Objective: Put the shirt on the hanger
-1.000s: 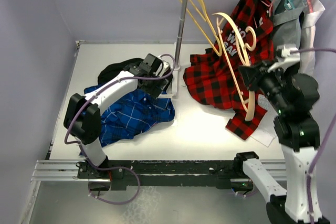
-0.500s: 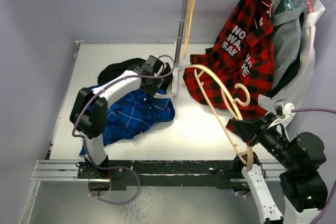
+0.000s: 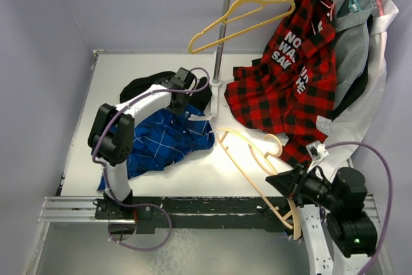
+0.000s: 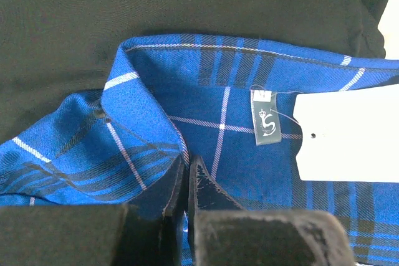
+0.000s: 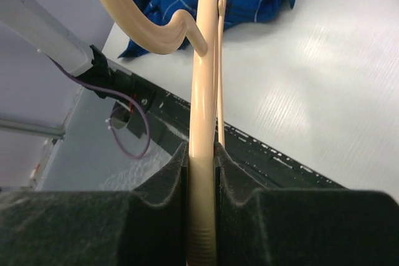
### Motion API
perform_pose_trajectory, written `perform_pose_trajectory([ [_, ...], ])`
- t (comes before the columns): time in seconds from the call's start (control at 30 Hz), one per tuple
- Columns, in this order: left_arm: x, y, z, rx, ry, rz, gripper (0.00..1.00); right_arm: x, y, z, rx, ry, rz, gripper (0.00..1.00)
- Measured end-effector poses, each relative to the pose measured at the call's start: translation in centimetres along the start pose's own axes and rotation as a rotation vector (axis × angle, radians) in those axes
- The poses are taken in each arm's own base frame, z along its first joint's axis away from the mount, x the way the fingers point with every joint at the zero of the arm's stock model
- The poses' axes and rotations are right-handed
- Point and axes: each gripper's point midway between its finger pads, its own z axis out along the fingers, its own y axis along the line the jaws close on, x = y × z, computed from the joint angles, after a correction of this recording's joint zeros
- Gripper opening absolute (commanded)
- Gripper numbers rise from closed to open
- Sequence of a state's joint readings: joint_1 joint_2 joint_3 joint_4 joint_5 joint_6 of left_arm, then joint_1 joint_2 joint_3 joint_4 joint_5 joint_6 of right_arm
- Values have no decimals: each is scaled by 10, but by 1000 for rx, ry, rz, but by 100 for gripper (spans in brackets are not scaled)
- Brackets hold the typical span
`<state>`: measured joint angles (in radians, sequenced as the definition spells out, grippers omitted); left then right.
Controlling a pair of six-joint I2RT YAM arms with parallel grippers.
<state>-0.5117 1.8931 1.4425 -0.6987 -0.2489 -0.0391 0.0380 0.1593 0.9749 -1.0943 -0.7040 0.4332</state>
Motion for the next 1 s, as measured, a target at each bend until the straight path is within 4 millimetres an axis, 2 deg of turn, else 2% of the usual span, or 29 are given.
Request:
perform_pose_trajectory([
  [0.1, 0, -1, -3, 10, -2, 1, 4, 12, -10, 15, -12, 50, 86, 0],
  [0.17, -2, 0, -11, 18, -16, -1, 4, 11, -14, 24, -29, 54, 123, 0],
  [0.4, -21, 6, -70, 65, -147, -26, 5, -11, -14, 46, -103, 3, 181, 0],
  [0.5, -22, 5, -85, 93, -174, -28, 6, -19, -15, 54, -129, -8, 213, 0],
  [0.8, -15, -4, -91, 159, -153, -1, 6, -43, -19, 77, -171, -9, 293, 0],
  [1.0, -28, -2, -102, 163, -185, 5, 5, -49, -41, 105, -105, 93, 300, 0],
])
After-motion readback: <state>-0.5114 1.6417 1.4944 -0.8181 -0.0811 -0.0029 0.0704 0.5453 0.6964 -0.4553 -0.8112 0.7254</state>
